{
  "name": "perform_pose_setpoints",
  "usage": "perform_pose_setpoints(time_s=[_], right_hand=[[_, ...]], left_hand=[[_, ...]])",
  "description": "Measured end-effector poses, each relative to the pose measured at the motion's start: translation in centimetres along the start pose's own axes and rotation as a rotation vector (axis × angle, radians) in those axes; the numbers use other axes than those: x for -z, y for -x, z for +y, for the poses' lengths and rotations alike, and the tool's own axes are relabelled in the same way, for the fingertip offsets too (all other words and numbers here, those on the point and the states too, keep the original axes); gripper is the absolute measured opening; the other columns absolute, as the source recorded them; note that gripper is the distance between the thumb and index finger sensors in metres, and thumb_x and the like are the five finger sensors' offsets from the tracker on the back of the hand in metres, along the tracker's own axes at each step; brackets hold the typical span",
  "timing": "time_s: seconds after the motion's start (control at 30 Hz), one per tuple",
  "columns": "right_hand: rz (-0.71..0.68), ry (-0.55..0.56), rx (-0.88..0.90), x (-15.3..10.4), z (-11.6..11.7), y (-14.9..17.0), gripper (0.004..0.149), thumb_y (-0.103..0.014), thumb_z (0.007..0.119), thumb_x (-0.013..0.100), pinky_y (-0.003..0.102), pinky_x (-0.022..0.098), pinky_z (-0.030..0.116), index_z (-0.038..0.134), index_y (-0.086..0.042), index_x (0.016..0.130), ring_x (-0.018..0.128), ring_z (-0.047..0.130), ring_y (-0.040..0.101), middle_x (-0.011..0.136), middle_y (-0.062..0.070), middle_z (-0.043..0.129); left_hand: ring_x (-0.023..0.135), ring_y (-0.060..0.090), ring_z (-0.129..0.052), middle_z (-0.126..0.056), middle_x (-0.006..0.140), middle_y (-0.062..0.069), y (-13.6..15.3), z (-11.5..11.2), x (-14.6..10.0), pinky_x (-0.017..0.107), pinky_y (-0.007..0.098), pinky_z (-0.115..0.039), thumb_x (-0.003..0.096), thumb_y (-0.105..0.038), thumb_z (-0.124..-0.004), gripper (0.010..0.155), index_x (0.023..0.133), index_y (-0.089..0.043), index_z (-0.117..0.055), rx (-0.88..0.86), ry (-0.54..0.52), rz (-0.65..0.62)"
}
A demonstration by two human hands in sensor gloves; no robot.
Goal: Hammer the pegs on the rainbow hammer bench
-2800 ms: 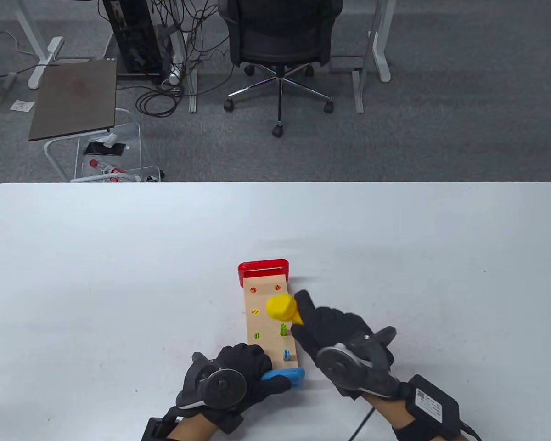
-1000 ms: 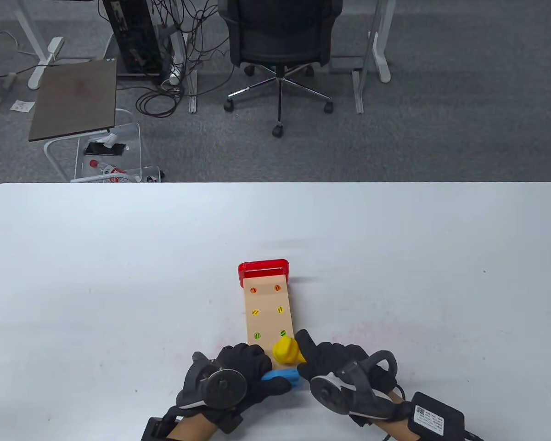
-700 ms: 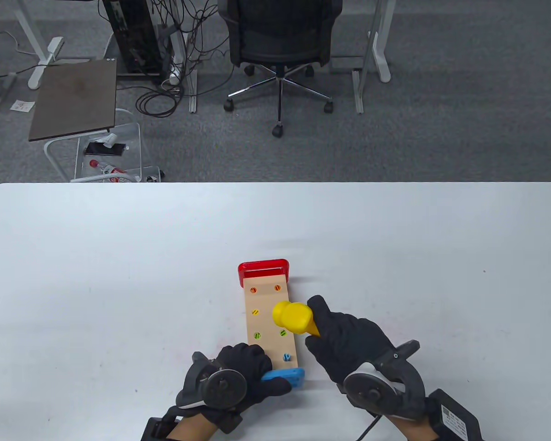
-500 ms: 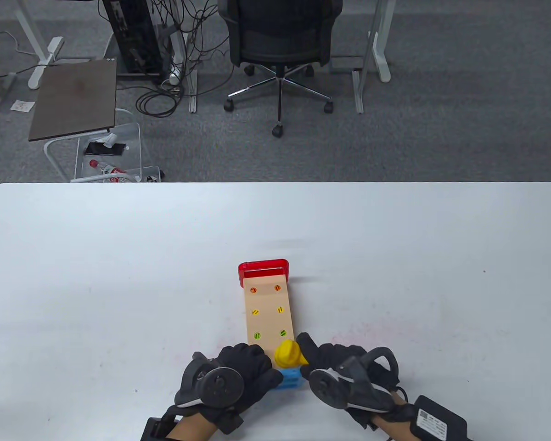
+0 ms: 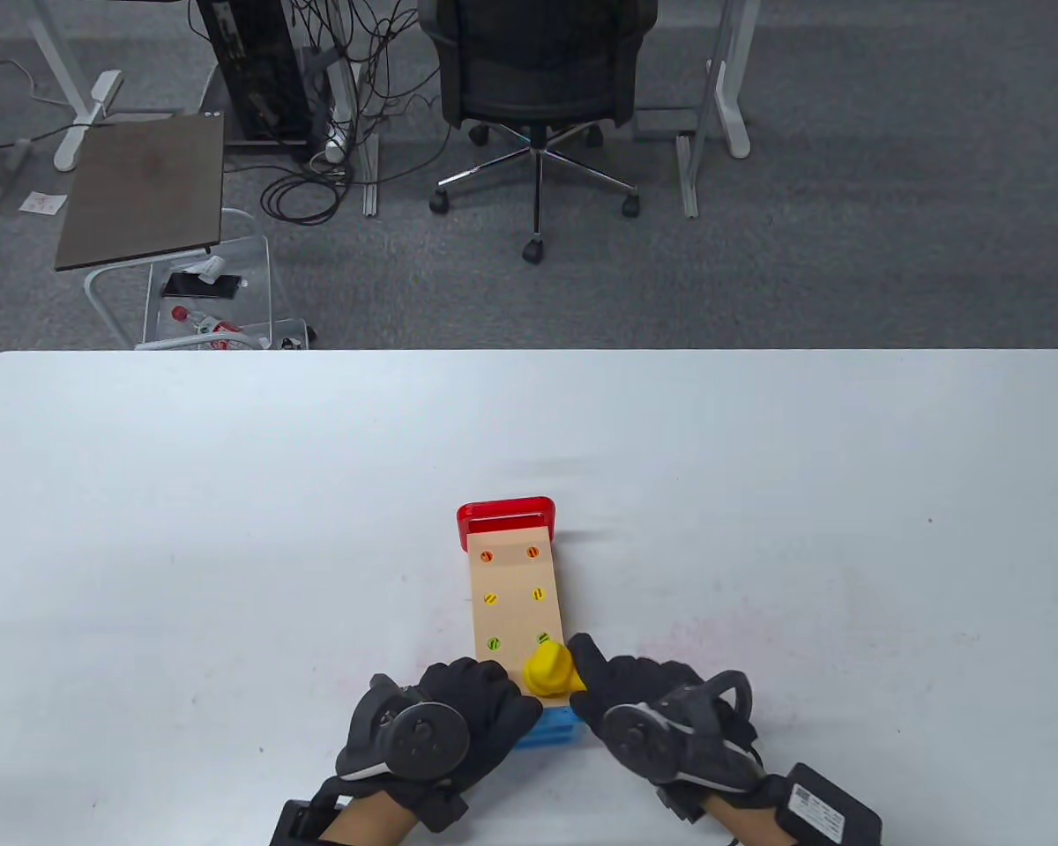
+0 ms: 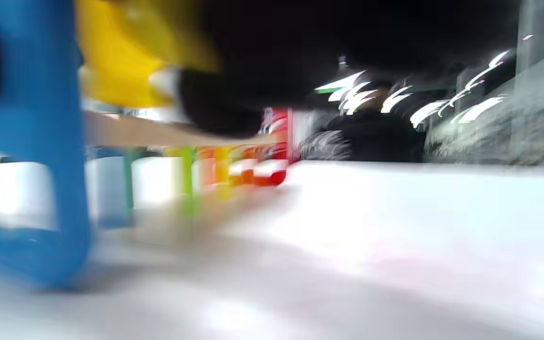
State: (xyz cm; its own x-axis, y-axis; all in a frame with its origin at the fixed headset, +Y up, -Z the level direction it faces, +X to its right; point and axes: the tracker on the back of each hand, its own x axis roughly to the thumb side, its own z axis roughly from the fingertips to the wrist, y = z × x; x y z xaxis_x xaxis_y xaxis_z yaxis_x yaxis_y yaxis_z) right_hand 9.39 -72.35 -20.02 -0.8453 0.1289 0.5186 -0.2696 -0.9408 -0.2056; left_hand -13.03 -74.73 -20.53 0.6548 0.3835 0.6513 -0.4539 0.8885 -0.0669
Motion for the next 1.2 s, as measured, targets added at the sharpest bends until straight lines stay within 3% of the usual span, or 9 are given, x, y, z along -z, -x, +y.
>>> perform_pose_setpoints(time_s=[0.27, 0.4, 0.47, 0.53, 0.67, 0.87, 1.0, 1.07, 1.2], right_hand=[[0.018, 0.368, 0.167, -0.5, -8.1, 0.6, 0.066, -0.049, 0.054, 0.047, 0.035, 0.032, 0.088, 0.041, -0.021, 0.105, 0.038, 0.096, 0.015, 0.078, 0.003, 0.087], [-0.010, 0.022, 0.187, -0.2, -3.2, 0.6, 0.069, -0.044, 0.064, 0.047, 0.038, 0.033, 0.086, 0.041, -0.020, 0.107, 0.040, 0.095, 0.019, 0.081, 0.008, 0.086], [0.153, -0.601, -0.190, -0.1, -0.2, 0.3, 0.071, -0.051, 0.055, 0.045, 0.030, 0.035, 0.090, 0.026, -0.028, 0.106, 0.039, 0.096, 0.008, 0.087, -0.002, 0.080], [-0.040, -0.039, -0.024, -0.4, -1.4, -0.1, 0.067, -0.045, 0.066, 0.043, 0.036, 0.021, 0.088, 0.052, -0.022, 0.105, 0.025, 0.096, 0.016, 0.073, 0.009, 0.094], [-0.031, 0.189, 0.116, -0.8, -4.4, 0.5, 0.068, -0.046, 0.059, 0.047, 0.035, 0.029, 0.089, 0.039, -0.020, 0.106, 0.034, 0.096, 0.015, 0.080, 0.006, 0.087], [-0.052, 0.225, 0.149, -1.5, -4.0, 0.3, 0.068, -0.044, 0.054, 0.048, 0.039, 0.042, 0.087, 0.026, -0.021, 0.106, 0.049, 0.095, 0.018, 0.088, 0.007, 0.077], [0.046, -0.501, -0.088, 0.0, -0.8, -0.5, 0.068, -0.049, 0.050, 0.051, 0.034, 0.040, 0.088, 0.024, -0.024, 0.108, 0.044, 0.095, 0.012, 0.090, 0.004, 0.078], [-0.012, 0.037, -0.047, -0.6, -2.0, -0.6, 0.065, -0.046, 0.064, 0.044, 0.038, 0.027, 0.091, 0.056, -0.021, 0.103, 0.031, 0.101, 0.018, 0.071, 0.008, 0.096], [0.052, -0.007, -0.012, -1.4, -2.0, 0.8, 0.066, -0.046, 0.064, 0.046, 0.044, 0.044, 0.087, 0.045, -0.024, 0.106, 0.050, 0.100, 0.022, 0.084, 0.007, 0.087]], left_hand=[[0.035, 0.022, -0.083, -0.087, 0.059, 0.002, 0.0, 0.0, 0.0, 0.044, 0.060, -0.078, 0.0620, -0.064, -0.041, 0.061, 0.056, -0.026, -0.088, 0.007, -0.004, 0.001], [0.036, 0.022, -0.083, -0.087, 0.060, 0.001, 0.0, 0.0, 0.0, 0.044, 0.060, -0.078, 0.0619, -0.064, -0.040, 0.061, 0.057, -0.026, -0.088, 0.008, -0.006, 0.005], [0.036, 0.022, -0.083, -0.087, 0.060, 0.001, 0.0, 0.0, 0.0, 0.044, 0.060, -0.078, 0.0618, -0.064, -0.040, 0.061, 0.057, -0.026, -0.087, 0.008, -0.005, 0.008], [0.036, 0.022, -0.083, -0.087, 0.060, 0.002, -0.1, 0.0, 0.0, 0.044, 0.060, -0.078, 0.0618, -0.064, -0.041, 0.061, 0.057, -0.026, -0.087, 0.010, -0.004, 0.007], [0.036, 0.022, -0.083, -0.087, 0.060, 0.001, 0.0, 0.0, 0.0, 0.044, 0.060, -0.078, 0.0617, -0.064, -0.041, 0.061, 0.057, -0.026, -0.087, 0.010, -0.005, 0.006], [0.036, 0.022, -0.083, -0.087, 0.060, 0.001, 0.0, 0.0, 0.0, 0.044, 0.060, -0.078, 0.0618, -0.064, -0.041, 0.061, 0.057, -0.026, -0.088, 0.010, -0.005, 0.004], [0.036, 0.022, -0.083, -0.087, 0.060, 0.001, 0.0, 0.0, -0.1, 0.044, 0.060, -0.078, 0.0616, -0.065, -0.041, 0.061, 0.057, -0.026, -0.087, 0.016, -0.005, 0.010], [0.036, 0.022, -0.083, -0.087, 0.060, 0.001, -0.1, 0.0, -0.1, 0.044, 0.060, -0.078, 0.0616, -0.065, -0.041, 0.061, 0.057, -0.026, -0.088, 0.015, -0.001, 0.009], [0.037, 0.022, -0.084, -0.087, 0.061, 0.001, -0.1, 0.0, -0.1, 0.045, 0.060, -0.078, 0.0616, -0.065, -0.041, 0.061, 0.058, -0.026, -0.088, 0.017, 0.005, 0.010]])
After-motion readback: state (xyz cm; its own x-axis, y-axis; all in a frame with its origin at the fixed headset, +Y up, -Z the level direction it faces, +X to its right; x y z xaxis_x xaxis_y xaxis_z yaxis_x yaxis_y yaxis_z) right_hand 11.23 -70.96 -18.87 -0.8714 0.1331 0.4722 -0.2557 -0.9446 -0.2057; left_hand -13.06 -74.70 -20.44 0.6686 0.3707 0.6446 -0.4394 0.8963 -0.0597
